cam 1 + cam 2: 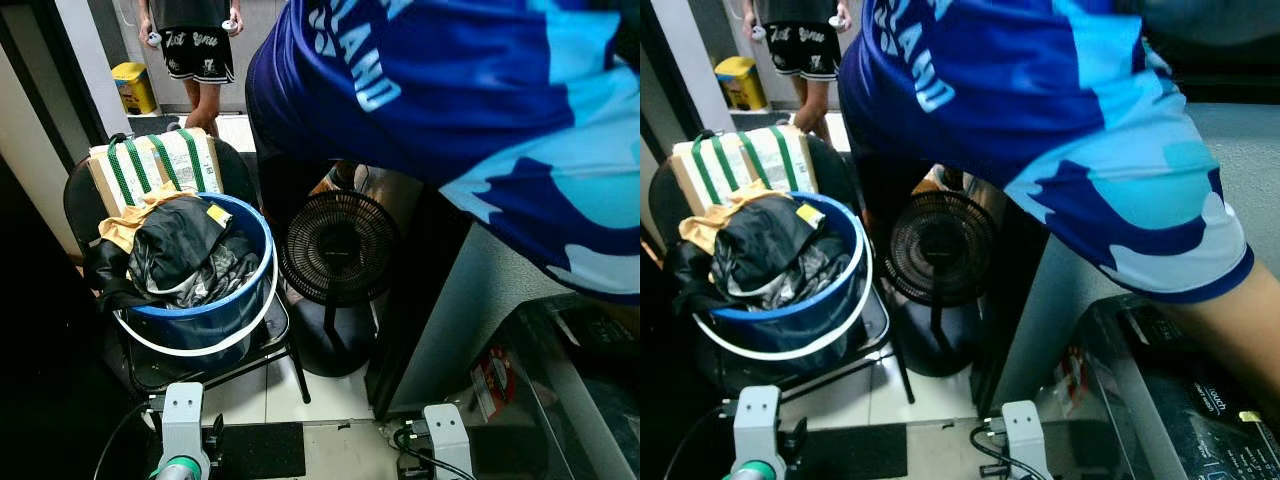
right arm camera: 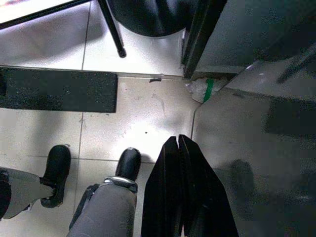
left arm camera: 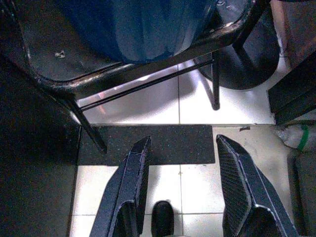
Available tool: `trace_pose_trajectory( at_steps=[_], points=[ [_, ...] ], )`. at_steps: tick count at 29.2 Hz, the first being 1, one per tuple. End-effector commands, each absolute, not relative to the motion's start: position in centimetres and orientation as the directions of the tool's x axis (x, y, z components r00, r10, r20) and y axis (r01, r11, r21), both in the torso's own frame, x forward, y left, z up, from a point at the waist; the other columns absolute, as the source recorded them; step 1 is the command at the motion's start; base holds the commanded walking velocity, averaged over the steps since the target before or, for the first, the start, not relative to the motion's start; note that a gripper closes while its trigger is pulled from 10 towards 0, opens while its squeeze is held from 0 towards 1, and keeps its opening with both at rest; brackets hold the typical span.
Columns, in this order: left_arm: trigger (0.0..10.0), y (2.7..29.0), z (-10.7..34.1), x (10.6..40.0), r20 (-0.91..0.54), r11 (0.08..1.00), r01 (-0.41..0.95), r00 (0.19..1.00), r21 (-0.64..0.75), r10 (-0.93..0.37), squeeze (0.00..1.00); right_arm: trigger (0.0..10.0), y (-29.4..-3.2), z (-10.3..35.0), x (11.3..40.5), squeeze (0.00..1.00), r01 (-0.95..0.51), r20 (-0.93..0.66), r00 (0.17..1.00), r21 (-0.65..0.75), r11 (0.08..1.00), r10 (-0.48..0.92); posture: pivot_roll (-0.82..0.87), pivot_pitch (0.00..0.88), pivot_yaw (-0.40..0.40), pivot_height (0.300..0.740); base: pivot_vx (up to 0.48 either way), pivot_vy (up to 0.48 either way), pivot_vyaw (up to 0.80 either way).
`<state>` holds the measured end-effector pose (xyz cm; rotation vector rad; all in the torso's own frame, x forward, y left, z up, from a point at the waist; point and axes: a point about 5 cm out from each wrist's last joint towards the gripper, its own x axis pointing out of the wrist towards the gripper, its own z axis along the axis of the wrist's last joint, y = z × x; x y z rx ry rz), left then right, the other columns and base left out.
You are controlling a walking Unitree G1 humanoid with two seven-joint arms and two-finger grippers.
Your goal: Clothes washing
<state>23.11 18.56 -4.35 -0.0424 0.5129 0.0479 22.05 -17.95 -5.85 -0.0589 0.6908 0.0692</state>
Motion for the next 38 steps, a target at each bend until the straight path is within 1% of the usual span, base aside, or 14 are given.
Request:
trace_pose_trajectory(
  at_steps=[1,5,7,12,18,21,25,26,30,34,37,38],
  points=[
    [10.0,18.7,-4.5,22.8,-0.494,0.998,-0.058,0.868,-0.021,0.040,0.00,10.0,-17.8,-6.0,21.9,0.00,-0.090,-0.654,0.755,-0.028,0.996,0.050,0.04,0.000,0.045,0.740,0.000,0.000,0.00],
    [10.0,18.8,-4.4,22.8,-0.490,0.998,-0.054,0.871,-0.014,0.041,0.00,10.0,-17.7,-6.0,22.0,0.00,-0.082,-0.651,0.757,-0.025,0.996,0.046,0.05,0.000,0.049,0.740,0.000,0.000,0.00],
    [10.0,18.9,-4.3,23.0,-0.483,0.999,-0.051,0.875,-0.003,0.044,0.00,10.0,-17.5,-6.1,22.0,0.00,-0.064,-0.655,0.755,-0.017,0.998,0.038,0.10,0.000,0.040,0.740,0.000,0.000,0.00],
    [10.0,18.8,-4.3,22.9,-0.483,0.998,-0.056,0.874,0.003,0.050,0.00,10.0,-17.4,-6.2,21.8,0.00,-0.061,-0.664,0.747,-0.015,0.998,0.036,0.10,0.007,0.032,0.740,0.000,0.000,0.00],
    [10.0,19.0,-4.5,22.5,-0.489,0.998,-0.060,0.870,0.011,0.058,0.00,10.0,-17.1,-6.4,21.5,0.00,-0.067,-0.670,0.741,-0.008,0.998,0.044,0.10,0.017,0.029,0.740,0.000,0.000,0.00],
    [10.0,18.7,-4.9,21.9,-0.497,0.999,-0.029,0.867,0.029,0.040,0.00,10.0,-16.8,-6.7,21.0,0.00,-0.071,-0.679,0.733,-0.004,0.997,0.049,0.13,0.009,0.035,0.740,0.000,0.000,0.00],
    [10.0,19.3,-5.1,21.6,-0.518,0.999,-0.020,0.855,0.041,0.039,0.00,10.0,-16.1,-6.4,21.7,0.00,-0.074,-0.669,0.741,0.001,0.997,0.055,0.12,0.014,0.047,0.740,0.000,0.000,0.00],
    [10.0,19.4,-5.2,21.5,-0.530,0.999,-0.020,0.847,0.044,0.040,0.00,10.0,-15.9,-6.3,21.9,0.00,-0.073,-0.666,0.744,0.002,0.997,0.056,0.12,0.014,0.036,0.740,0.000,0.000,0.00],
    [10.0,19.7,-5.4,21.3,-0.540,0.998,-0.060,0.838,0.036,0.070,0.00,10.0,-15.7,-6.2,22.0,0.00,-0.084,-0.667,0.740,0.026,0.996,0.080,0.14,0.011,0.013,0.740,0.000,0.000,0.00],
    [10.0,19.9,-5.3,21.3,-0.540,0.996,-0.081,0.837,0.033,0.086,0.00,10.0,-15.6,-6.3,22.0,0.00,-0.077,-0.667,0.739,0.050,0.996,0.090,0.15,0.000,0.005,0.740,0.000,0.000,0.00],
    [10.0,20.0,-5.4,21.3,-0.542,0.995,-0.089,0.835,0.035,0.093,0.00,10.0,-15.6,-6.3,22.0,0.00,-0.082,-0.669,0.738,0.034,0.996,0.084,0.15,0.000,0.005,0.740,0.000,0.000,0.00],
    [10.0,20.1,-5.4,21.3,-0.545,0.995,-0.091,0.833,0.037,0.096,0.00,10.0,-15.5,-6.3,21.9,0.00,-0.095,-0.671,0.734,0.047,0.994,0.102,0.14,0.000,0.007,0.740,0.000,0.000,0.00]
  ],
)
